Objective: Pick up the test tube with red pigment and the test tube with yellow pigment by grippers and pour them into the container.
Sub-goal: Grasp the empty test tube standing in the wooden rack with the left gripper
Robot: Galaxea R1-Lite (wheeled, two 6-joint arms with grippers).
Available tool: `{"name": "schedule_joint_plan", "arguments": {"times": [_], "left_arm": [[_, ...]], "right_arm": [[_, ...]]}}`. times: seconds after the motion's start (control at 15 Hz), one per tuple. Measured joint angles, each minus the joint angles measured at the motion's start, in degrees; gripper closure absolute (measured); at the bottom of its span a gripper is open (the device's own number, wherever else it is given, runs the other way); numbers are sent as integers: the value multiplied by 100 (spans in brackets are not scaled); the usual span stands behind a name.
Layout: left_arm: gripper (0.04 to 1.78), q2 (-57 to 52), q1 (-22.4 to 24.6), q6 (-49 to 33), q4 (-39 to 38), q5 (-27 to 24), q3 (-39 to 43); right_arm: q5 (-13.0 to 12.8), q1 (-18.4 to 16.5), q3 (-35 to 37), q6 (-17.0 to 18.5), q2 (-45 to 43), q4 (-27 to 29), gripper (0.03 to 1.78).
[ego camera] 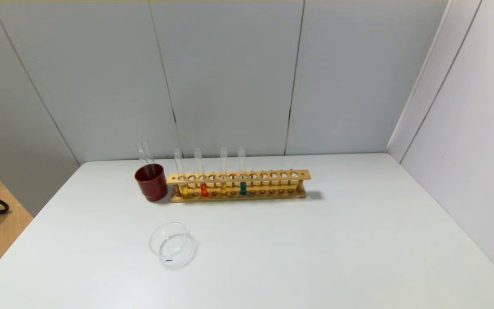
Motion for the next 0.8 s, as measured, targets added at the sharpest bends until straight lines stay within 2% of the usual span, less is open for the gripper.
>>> {"name": "schedule_joint_plan", "arguments": {"times": [0.27,0.4,0.53,0.67,0.8], "left_arm": [[7,2,-2,-119,-139,-33,-148],[7,26,-6,-406,17,-133,-735],[7,165,-11,-506,524,-393,-1548],[7,600,-16,-523,835,-660,-2276],[7,1345,-24,-528,792,-750,-2921]], "right_arm": [[-2,0,0,2,0,-2,6],[0,0,0,2,0,0,6],[0,0,0,5,0,0,6],[-2,0,0,2,0,-2,6],[0,-2,0,2,0,0,6]]}}
